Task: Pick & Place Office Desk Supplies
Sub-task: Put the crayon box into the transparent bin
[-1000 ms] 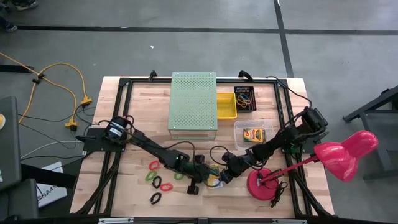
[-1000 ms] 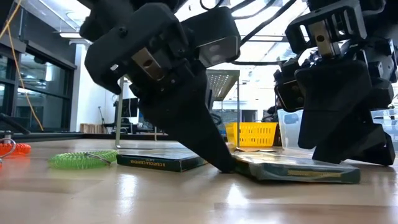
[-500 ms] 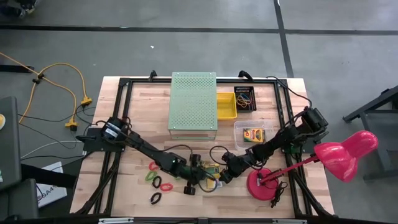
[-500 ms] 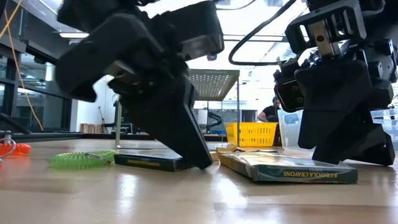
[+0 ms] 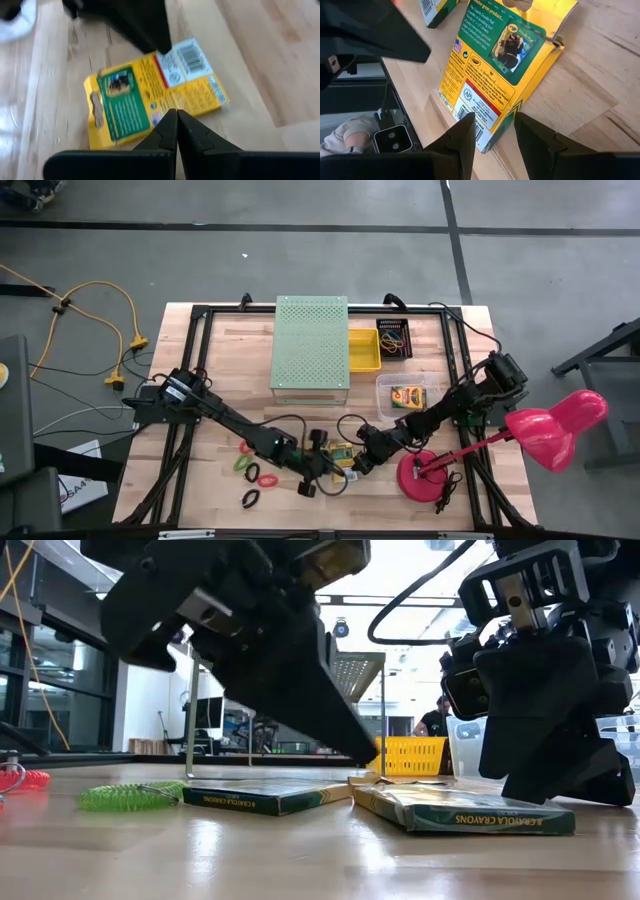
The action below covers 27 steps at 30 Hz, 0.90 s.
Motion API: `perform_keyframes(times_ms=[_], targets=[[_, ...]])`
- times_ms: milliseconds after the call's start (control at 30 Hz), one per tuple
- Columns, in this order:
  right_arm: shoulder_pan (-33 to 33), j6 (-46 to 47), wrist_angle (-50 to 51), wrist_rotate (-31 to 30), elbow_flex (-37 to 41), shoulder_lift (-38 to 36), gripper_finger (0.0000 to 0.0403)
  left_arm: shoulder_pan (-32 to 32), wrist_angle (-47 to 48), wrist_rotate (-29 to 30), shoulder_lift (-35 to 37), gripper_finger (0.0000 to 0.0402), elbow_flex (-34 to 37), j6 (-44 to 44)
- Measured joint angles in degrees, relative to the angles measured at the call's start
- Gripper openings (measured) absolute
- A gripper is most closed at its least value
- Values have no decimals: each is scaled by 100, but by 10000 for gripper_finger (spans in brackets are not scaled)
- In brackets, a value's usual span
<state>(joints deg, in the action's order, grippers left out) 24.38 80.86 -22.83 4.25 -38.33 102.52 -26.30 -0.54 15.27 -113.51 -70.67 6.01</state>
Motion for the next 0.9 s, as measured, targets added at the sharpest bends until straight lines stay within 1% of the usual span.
perform_keyframes(times_ms=[167,333,467,900], targets=[[0,7,-7,-4,2,0,129,6,-39,-10,-2,1,-5,-148],[0,15,-31,-49,4,0,129,37,-316,-91,-236,1,-12,-148],[0,17,-73,-86,4,0,129,36,-355,-77,-347,1,-14,-76],[-2,35,-47,-181,2,0,129,-13,-144,-31,-354,1,-18,138]])
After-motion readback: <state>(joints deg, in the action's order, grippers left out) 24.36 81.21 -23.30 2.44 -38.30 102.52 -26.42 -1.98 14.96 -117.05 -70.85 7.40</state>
